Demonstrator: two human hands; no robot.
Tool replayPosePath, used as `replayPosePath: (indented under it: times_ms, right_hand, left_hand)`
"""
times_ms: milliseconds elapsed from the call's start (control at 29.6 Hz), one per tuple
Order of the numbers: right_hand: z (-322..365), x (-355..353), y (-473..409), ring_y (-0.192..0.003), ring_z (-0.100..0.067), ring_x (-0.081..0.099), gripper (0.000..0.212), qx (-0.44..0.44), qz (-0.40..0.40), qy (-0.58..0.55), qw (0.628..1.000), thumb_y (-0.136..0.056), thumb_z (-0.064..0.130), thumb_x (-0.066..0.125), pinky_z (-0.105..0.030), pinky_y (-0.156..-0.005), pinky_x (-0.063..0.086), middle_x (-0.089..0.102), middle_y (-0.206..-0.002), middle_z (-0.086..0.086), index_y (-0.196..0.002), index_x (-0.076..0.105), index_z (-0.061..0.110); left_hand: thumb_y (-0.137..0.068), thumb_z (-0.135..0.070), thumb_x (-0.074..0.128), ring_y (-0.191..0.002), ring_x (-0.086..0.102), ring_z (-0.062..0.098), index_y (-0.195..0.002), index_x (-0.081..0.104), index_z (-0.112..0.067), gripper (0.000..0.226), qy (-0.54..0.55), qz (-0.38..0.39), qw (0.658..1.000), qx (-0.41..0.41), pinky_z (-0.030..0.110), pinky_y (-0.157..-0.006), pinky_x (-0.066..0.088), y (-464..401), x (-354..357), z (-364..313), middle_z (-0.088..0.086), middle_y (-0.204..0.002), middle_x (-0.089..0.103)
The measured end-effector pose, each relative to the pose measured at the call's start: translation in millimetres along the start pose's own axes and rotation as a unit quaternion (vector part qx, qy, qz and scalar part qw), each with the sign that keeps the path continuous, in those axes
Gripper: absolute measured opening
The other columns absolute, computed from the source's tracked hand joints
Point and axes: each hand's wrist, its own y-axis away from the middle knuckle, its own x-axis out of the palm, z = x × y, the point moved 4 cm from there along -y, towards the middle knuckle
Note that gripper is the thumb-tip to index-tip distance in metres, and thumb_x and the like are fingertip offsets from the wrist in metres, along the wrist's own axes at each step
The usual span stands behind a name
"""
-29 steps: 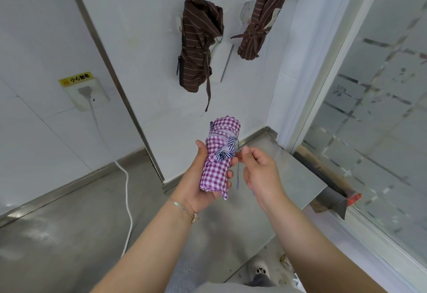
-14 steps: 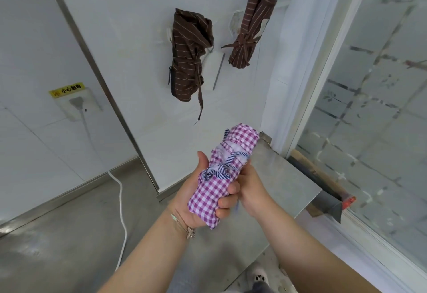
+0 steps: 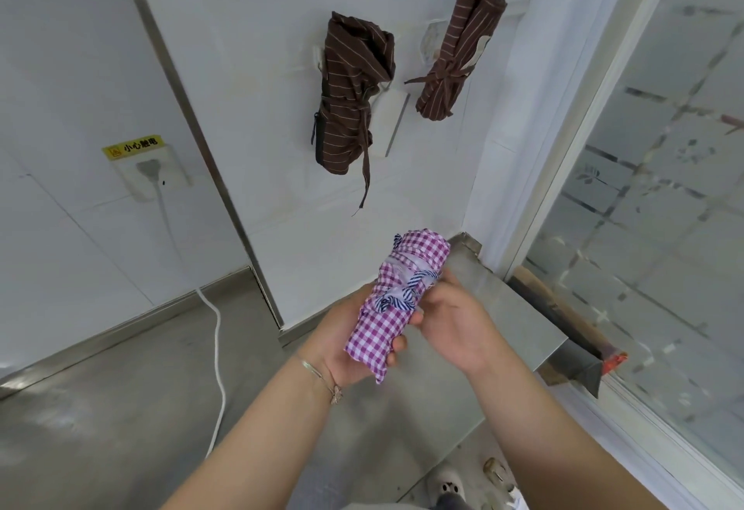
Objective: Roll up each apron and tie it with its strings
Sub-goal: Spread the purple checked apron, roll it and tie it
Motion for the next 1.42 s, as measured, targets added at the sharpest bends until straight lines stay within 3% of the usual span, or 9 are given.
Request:
replayPosePath:
  times_ms: [203, 473, 676, 777, 912, 1048, 1149, 1284, 1419]
  right_hand:
    - [20, -25, 6, -0.098, -0.014, 0.055, 0.047, -0.055, -0.07, 0.035, 0.995, -0.071, 0.06, 0.069, -0.034, -0.093, 0.045, 0.065, -0.096, 0.007, -0.105, 0.074, 0.028]
    - [63, 23, 25, -0.07, -0.001, 0.063, 0.026, -0.165, -0.023, 0.457, 0.874, -0.098, 0.023, 0.047, -0.013, -0.072, 0.047, 0.07, -0.072, 0.014, -0.086, 0.07, 0.026]
    - [61, 60, 18, -0.075, -0.002, 0.066, 0.023, -0.078, 0.096, 0.605, 0.787, -0.097, 0.027, 0.054, -0.021, -0.076, 0.052, 0.073, -0.081, 0.009, -0.094, 0.073, 0.017]
    - [69, 67, -2, -0.063, -0.014, 0.067, 0.019, -0.045, 0.125, 0.568, 0.812, -0.097, 0.02, 0.055, -0.02, -0.063, 0.052, 0.072, -0.069, 0.0, -0.089, 0.07, 0.013]
    - [79, 36, -32, -0.051, -0.013, 0.056, 0.019, -0.001, 0.099, 0.5, 0.86, -0.094, 0.024, 0.056, -0.024, -0.056, 0.045, 0.063, -0.056, 0.0, -0.083, 0.067, 0.013]
    - [48, 7, -25, -0.069, -0.014, 0.069, 0.037, 0.074, -0.019, 0.118, 0.99, -0.101, 0.019, 0.038, -0.031, -0.068, 0.057, 0.072, -0.078, -0.003, -0.086, 0.069, 0.006]
    - [14, 8, -15, -0.075, -0.021, 0.064, 0.026, -0.023, -0.09, 0.079, 0.993, -0.101, 0.007, 0.039, -0.034, -0.071, 0.053, 0.07, -0.086, -0.009, -0.094, 0.064, 0.008]
    - [-3, 9, 9, -0.064, -0.005, 0.061, 0.028, -0.237, -0.187, 0.276, 0.913, -0.101, 0.012, 0.045, -0.02, -0.06, 0.047, 0.067, -0.069, 0.009, -0.082, 0.063, 0.019]
    - [14, 9, 24, -0.085, -0.011, 0.057, 0.026, -0.5, -0.056, 0.57, 0.65, -0.103, 0.029, 0.039, -0.023, -0.075, 0.046, 0.061, -0.091, 0.003, -0.091, 0.058, 0.018]
  left_hand:
    - [-0.105, -0.024, 0.032, -0.049, 0.065, 0.018, -0.111, 0.056, -0.014, 0.027, -0.149, -0.128, 0.977, 0.086, 0.025, -0.041, 0.049, 7, -14, -22, 0.017, -0.088, 0.069]
    - [-0.102, -0.033, 0.034, -0.09, 0.067, 0.035, -0.106, 0.059, -0.003, 0.039, -0.403, -0.196, 0.888, 0.1, 0.05, -0.088, 0.053, -2, -36, -43, 0.023, -0.102, 0.067]
    - [-0.103, -0.032, 0.032, -0.075, 0.052, 0.014, -0.085, 0.058, -0.008, 0.039, -0.614, -0.163, 0.761, 0.13, 0.027, -0.068, 0.039, -8, -18, -48, 0.006, -0.083, 0.062]
    - [-0.102, -0.026, 0.037, -0.065, 0.044, 0.007, -0.079, 0.053, -0.015, 0.03, -0.685, -0.082, 0.713, 0.129, 0.021, -0.06, 0.035, -6, 3, -40, -0.002, -0.074, 0.055]
    - [-0.104, -0.026, 0.036, -0.065, 0.04, 0.003, -0.081, 0.05, -0.012, 0.03, -0.614, 0.017, 0.76, 0.212, 0.021, -0.066, 0.036, 5, 24, -38, -0.009, -0.071, 0.046]
    - [-0.105, -0.025, 0.034, -0.071, 0.048, 0.008, -0.084, 0.052, -0.006, 0.034, -0.458, -0.039, 0.842, 0.283, 0.022, -0.069, 0.039, 18, 24, -53, -0.001, -0.075, 0.052]
    - [-0.104, -0.02, 0.036, -0.068, 0.058, 0.016, -0.086, 0.056, 0.001, 0.035, -0.345, -0.115, 0.891, 0.271, 0.029, -0.069, 0.048, 16, 12, -58, 0.007, -0.072, 0.059]
    - [-0.103, -0.012, 0.037, -0.052, 0.062, 0.023, -0.104, 0.057, -0.004, 0.021, -0.232, -0.176, 0.944, 0.155, 0.031, -0.05, 0.054, 8, -4, -42, 0.01, -0.064, 0.066]
    - [-0.105, -0.023, 0.026, -0.04, 0.057, 0.018, -0.099, 0.061, -0.001, 0.041, -0.075, -0.149, 0.986, 0.007, 0.02, -0.037, 0.046, 2, -15, -22, 0.009, -0.06, 0.066]
